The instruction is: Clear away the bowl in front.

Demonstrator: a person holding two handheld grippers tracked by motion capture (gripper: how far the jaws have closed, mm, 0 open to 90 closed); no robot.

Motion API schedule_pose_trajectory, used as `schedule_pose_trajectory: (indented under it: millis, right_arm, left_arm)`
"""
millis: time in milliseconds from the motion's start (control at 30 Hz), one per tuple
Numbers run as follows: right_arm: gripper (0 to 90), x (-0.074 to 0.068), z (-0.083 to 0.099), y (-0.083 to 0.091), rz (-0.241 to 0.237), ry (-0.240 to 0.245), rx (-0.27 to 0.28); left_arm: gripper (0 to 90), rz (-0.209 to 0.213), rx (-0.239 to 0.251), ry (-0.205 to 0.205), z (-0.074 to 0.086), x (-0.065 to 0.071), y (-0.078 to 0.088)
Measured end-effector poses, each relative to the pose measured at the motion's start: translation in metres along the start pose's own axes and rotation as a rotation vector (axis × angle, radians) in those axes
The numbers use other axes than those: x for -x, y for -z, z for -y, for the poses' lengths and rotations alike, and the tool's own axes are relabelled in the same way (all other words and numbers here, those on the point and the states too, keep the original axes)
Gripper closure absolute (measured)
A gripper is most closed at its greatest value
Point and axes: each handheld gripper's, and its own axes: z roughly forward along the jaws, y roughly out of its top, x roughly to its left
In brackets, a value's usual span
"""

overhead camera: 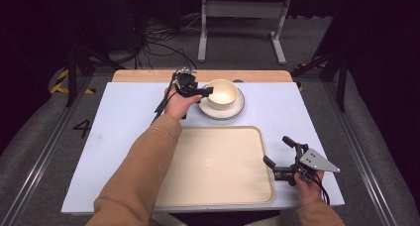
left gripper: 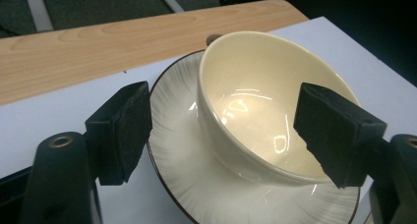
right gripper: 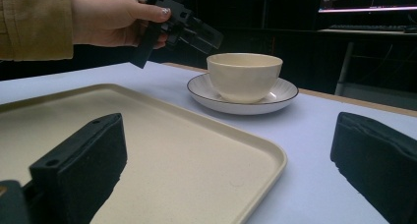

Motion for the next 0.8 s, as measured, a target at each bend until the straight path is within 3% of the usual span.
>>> schedule_pose_trajectory:
  millis: [133, 200, 433, 467, 567, 800]
  right_arm:
    - [0.8, 0.000, 0.000, 0.000, 0.008, 0.009, -0.006]
    - [0.9, -0.001, 0.000, 0.000, 0.012, 0.008, -0.004]
    - [0.8, -0.002, 0.000, -0.001, 0.017, 0.013, -0.008]
    - [0.8, -0.003, -0.001, -0.001, 0.023, 0.020, -0.018]
    - [0.9, -0.003, -0.001, -0.002, 0.025, 0.028, -0.027]
    - [0.8, -0.003, -0.001, -0.002, 0.027, 0.022, -0.022]
  left_arm:
    - [26.9, -0.015, -0.003, 0.024, 0.000, 0.000, -0.010]
    - [27.1, -0.032, -0.052, 0.021, 0.000, -0.001, -0.016]
    - [29.1, -0.026, -0.103, 0.041, -0.001, 0.001, -0.027]
    - [30.2, -0.023, -0.119, 0.066, -0.001, 0.001, -0.030]
    - [31.9, -0.029, -0.127, 0.081, 0.000, 0.001, -0.032]
    - [40.2, -0.057, -0.184, 0.157, 0.001, -0.002, -0.037]
